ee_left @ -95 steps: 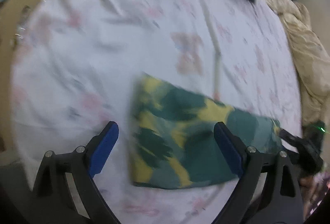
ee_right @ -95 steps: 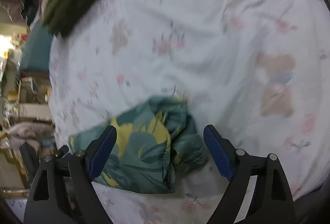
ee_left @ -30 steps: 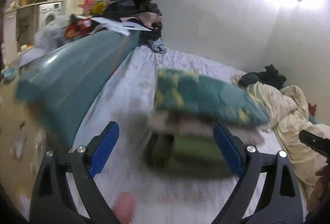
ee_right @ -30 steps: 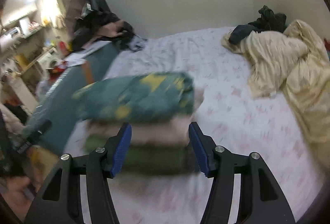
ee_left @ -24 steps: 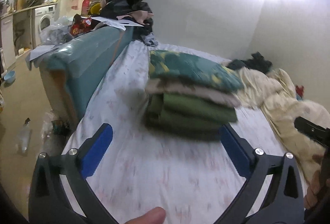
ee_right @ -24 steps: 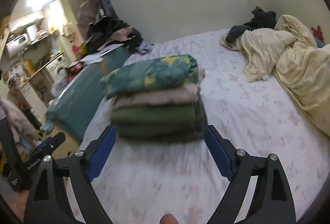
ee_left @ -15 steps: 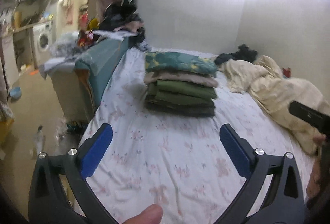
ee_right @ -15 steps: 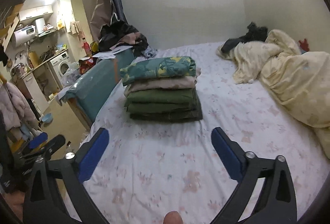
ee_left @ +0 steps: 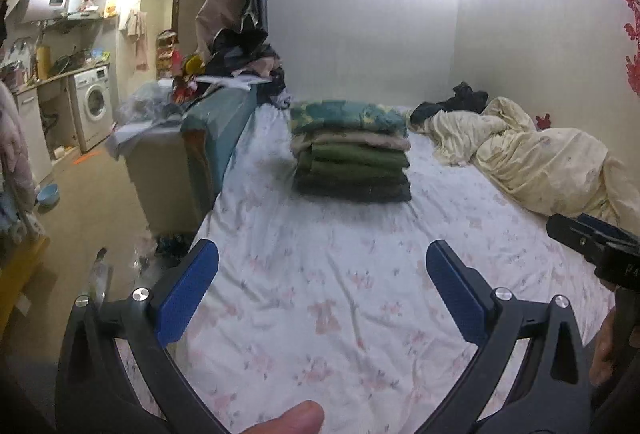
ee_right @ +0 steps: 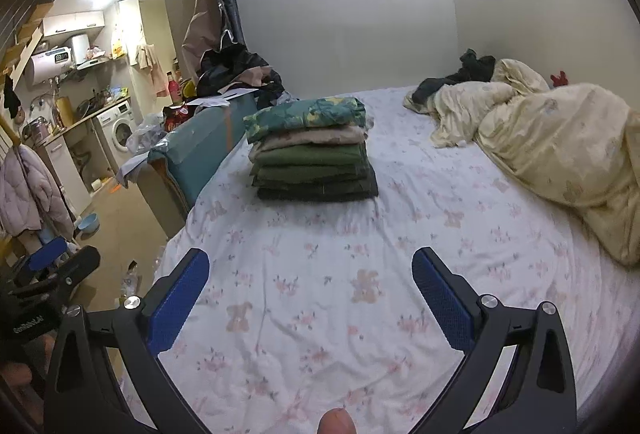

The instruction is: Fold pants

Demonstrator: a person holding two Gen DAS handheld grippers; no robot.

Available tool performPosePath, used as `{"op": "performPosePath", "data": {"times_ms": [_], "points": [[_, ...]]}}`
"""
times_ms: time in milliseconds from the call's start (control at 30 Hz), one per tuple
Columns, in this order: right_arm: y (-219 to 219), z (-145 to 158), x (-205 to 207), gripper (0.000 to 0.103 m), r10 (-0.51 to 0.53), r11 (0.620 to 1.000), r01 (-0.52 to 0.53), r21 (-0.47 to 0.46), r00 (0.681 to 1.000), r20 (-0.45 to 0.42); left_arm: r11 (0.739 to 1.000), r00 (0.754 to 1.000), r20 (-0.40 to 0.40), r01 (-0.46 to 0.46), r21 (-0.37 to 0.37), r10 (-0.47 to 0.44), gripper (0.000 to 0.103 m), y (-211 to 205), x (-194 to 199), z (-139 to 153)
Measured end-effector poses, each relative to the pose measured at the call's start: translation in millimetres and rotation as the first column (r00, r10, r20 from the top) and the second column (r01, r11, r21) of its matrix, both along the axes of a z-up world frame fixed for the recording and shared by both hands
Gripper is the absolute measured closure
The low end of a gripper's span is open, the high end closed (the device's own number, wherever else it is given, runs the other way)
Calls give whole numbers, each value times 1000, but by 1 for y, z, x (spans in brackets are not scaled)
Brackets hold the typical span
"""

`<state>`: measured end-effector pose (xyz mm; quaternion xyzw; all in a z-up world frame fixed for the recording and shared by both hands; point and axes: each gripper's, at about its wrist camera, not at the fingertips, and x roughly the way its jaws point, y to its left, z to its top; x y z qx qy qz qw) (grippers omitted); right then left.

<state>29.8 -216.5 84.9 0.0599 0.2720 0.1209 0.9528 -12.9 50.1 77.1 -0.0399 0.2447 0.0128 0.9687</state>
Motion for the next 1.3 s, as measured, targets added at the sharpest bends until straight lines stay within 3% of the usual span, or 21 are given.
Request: {"op": "performPosePath", "data": {"times_ms": [100, 233, 433, 533, 667, 933, 1300], "points": [[2, -22, -17, 0, 0, 1000, 0, -6, 1000, -1, 1000, 999, -39, -1, -3, 1, 1, 0, -7, -19], [1, -44, -24, 0, -11, 1000, 11, -13, 999, -32, 998, 999, -39, -6, 60, 9, 1, -6, -9, -41], [0, -55, -15, 0, -61, 998, 61, -19, 998, -24, 1000, 993, -118, -26, 1, 26, 1, -3, 10, -61], [1, -64, -14, 0, -55, 998, 55, -12, 998, -13, 1000, 993, -115, -20, -17, 18, 1, -3, 9, -62], [4, -75, -11, 0, -28, 999, 27, -28, 999, -29, 999, 994, -111, -4, 36, 8, 1, -11, 9, -65], [4, -75, -10, 0, -52, 998, 51, -29, 998, -28, 998, 994, -106, 40, 50, -35, 1, -22, 10, -65], [4, -78, -8, 0, -56, 998, 55, -37, 998, -37, 999, 995, -95, 16, 40, -12, 1, -17, 8, -62]]}}
